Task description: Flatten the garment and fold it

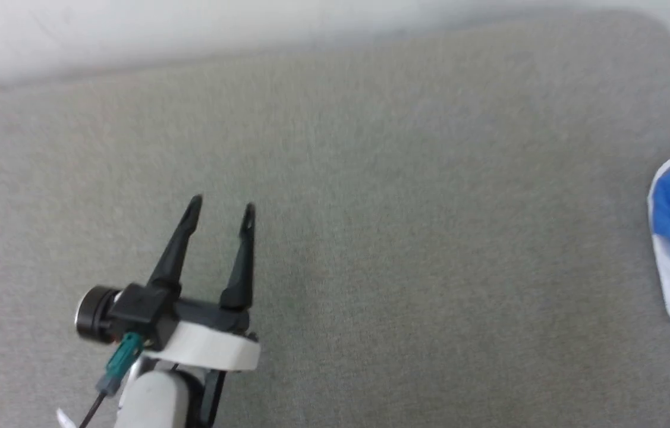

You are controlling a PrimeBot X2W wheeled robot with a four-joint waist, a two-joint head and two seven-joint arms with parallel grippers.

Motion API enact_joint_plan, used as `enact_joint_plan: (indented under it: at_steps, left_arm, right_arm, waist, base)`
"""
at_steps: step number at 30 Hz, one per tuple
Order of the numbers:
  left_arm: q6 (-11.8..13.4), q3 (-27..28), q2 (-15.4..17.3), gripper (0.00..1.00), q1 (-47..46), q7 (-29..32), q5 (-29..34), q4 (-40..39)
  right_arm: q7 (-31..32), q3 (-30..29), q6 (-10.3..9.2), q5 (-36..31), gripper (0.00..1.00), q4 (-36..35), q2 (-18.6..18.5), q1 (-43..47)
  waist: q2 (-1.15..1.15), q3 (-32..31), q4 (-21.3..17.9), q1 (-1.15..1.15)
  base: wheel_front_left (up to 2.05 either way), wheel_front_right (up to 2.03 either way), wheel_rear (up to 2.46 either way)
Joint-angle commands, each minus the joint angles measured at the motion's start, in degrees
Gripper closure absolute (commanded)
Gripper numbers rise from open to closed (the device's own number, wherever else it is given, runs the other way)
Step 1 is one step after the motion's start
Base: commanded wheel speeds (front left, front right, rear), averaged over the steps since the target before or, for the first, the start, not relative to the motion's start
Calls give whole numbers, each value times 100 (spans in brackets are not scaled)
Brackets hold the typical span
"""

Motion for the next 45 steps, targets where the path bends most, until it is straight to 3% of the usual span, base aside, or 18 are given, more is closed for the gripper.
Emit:
enact_joint_plan:
  at_steps: [1, 7, 15, 26, 32, 45]
  left_arm:
    - [31, 68, -3, 0, 113, -27, -26, -41]
    - [26, 306, 9, 0, 422, -27, -42, -45]
    - [179, 438, -33, 0, 733, -27, -128, 66]
    - [392, 421, -60, 0, 1116, -27, -114, 351]
    - [443, 407, -63, 0, 1288, -27, 6, 558]
    - [469, 446, -67, 0, 1383, -27, 73, 576]
  right_arm:
    - [-83, -52, -13, 58, 0, -186, 143, 32]
    - [-455, -628, -13, 152, 0, -1366, 913, 652]
    - [-733, -1373, -13, -110, 0, -2798, 2172, 2118]
    - [-941, -1675, -13, -567, 0, -3534, 3728, 3975]
    - [-1004, -1523, -13, -662, 0, -3329, 3982, 4470]
    - [-1041, -1368, -13, -779, 0, -3173, 4052, 4452]
  waist:
    - [-1, -746, -11, 2]
    - [-1, -1101, 174, 2]
    - [-1, -1406, 507, 2]
    - [-1, -1641, 812, 2]
    - [-1, -1776, 830, 2]
    - [-1, -1832, 807, 2]
  base:
    - [0, 0, 0]
    - [0, 0, 0]
    - [0, 0, 0]
    - [0, 0, 0]
    - [0, 0, 0]
    - [0, 0, 0]
